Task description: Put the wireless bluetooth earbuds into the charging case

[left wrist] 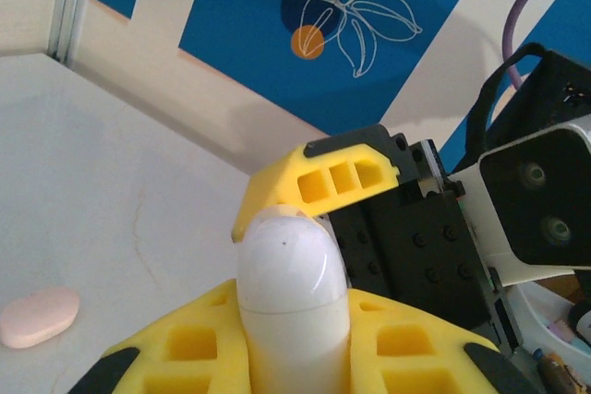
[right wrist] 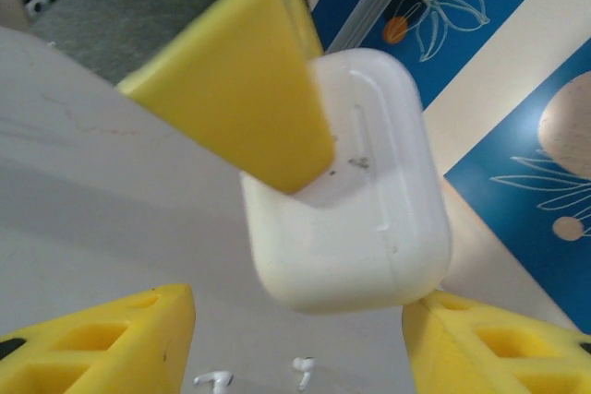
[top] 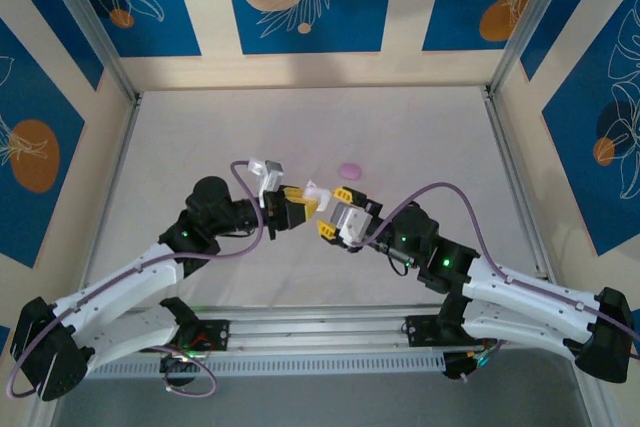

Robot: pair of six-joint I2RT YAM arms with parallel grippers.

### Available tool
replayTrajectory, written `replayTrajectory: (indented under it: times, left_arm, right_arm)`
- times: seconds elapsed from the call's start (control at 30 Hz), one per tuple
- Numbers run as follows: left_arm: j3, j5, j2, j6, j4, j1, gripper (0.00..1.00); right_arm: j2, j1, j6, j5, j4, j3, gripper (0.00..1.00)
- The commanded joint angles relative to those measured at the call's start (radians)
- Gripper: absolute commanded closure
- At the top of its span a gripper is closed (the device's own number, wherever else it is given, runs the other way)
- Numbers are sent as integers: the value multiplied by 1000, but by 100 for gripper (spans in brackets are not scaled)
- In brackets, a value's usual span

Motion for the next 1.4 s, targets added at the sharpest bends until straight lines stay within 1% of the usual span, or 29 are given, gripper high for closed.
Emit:
replayTrajectory:
  times: [0.0, 0.13, 0.23, 0.3, 0.43, 0.5, 0.57, 0.63, 0.67, 0.83, 1.17, 1.37]
  left_arm:
    - [-17, 28, 11, -38, 76, -6, 92]
    - [-16, 22, 10, -37, 69, -6, 92]
    - [-19, 18, 10, -37, 64, -5, 92]
    - [-19, 19, 10, -39, 69, -5, 92]
    - [-18, 27, 10, -43, 75, -6, 92]
    - [-20, 24, 8, -43, 75, -5, 91]
    - [-18, 24, 7, -41, 68, -6, 86]
    - [-13, 26, 8, -33, 51, -6, 76]
    - [-8, 24, 8, -27, 35, -6, 73]
    - [18, 19, 17, -8, -29, -6, 68]
    - [19, 14, 29, -23, 6, -6, 65]
    - [20, 18, 36, -20, -3, -6, 75]
  right_arm:
    - [11, -13, -35, 7, 95, 46, 39]
    - [28, -25, -52, -4, 128, 57, 39]
    - [37, -29, -66, -33, 92, 82, 43]
    - [47, -33, -85, -55, 46, 103, 48]
    - [63, -32, -119, -43, 19, 116, 49]
    - [66, -32, -131, -40, 9, 122, 53]
    - [66, -32, -142, -43, -2, 129, 55]
    - [66, -30, -154, -52, -21, 140, 56]
    - [66, -29, -160, -59, -30, 147, 57]
    - [69, -22, -184, -63, -48, 164, 58]
    - [85, -8, -202, -51, -62, 168, 57]
    - [82, -8, -201, -47, -48, 169, 57]
